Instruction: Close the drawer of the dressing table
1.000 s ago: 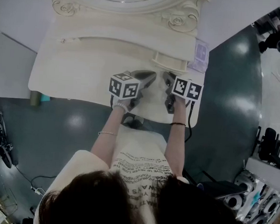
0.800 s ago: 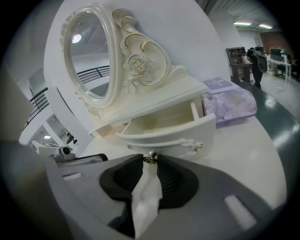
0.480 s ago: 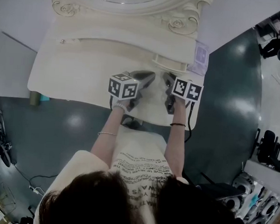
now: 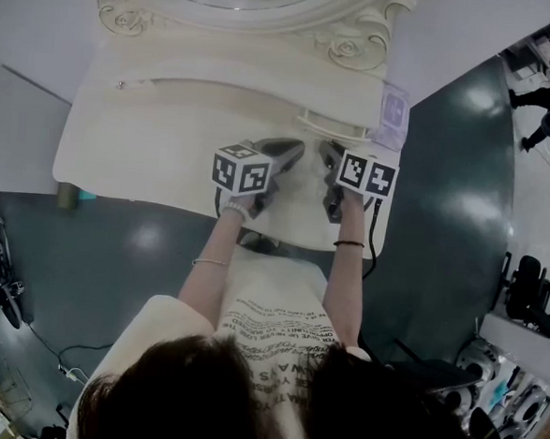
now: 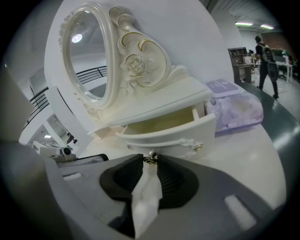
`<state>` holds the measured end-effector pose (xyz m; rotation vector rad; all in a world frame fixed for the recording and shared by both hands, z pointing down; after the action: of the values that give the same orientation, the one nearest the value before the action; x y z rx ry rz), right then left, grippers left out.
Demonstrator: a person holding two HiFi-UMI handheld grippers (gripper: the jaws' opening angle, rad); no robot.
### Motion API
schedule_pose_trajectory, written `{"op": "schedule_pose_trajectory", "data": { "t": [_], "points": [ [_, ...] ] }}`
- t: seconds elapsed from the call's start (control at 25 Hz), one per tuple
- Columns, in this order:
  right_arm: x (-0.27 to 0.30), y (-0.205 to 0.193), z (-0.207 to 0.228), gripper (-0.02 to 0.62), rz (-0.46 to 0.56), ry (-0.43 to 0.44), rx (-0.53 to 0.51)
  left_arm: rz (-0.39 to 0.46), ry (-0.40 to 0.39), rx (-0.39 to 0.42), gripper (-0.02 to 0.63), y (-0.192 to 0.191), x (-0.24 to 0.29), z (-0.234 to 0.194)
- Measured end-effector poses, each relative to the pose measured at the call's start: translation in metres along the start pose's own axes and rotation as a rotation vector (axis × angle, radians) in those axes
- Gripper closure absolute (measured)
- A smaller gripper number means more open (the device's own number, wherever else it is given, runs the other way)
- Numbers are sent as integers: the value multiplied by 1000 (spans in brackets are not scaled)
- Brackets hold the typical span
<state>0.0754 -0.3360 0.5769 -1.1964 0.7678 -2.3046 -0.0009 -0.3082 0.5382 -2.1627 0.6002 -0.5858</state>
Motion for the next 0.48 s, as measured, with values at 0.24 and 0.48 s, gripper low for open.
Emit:
{"op": "schedule_pose_trajectory", "data": {
  "t": [0.24,0.48],
  "points": [
    [3,5,1,495,8,1,3,1,4,3,607,3,2,-3],
    [5,9,2,495,10,-1,1,6,2,0,607,6,4,-6]
  ]
}}
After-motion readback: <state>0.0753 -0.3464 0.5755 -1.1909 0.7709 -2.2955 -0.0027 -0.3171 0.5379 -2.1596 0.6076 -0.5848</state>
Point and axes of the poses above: the fingertips, and each gripper's own axes: x forward along the fingers, z to its right, y out of its top, the point moved 1 cm from there along -x, backward along the fingers, and after that the axes turned 4 degrees about z, right-handed, at the moved point
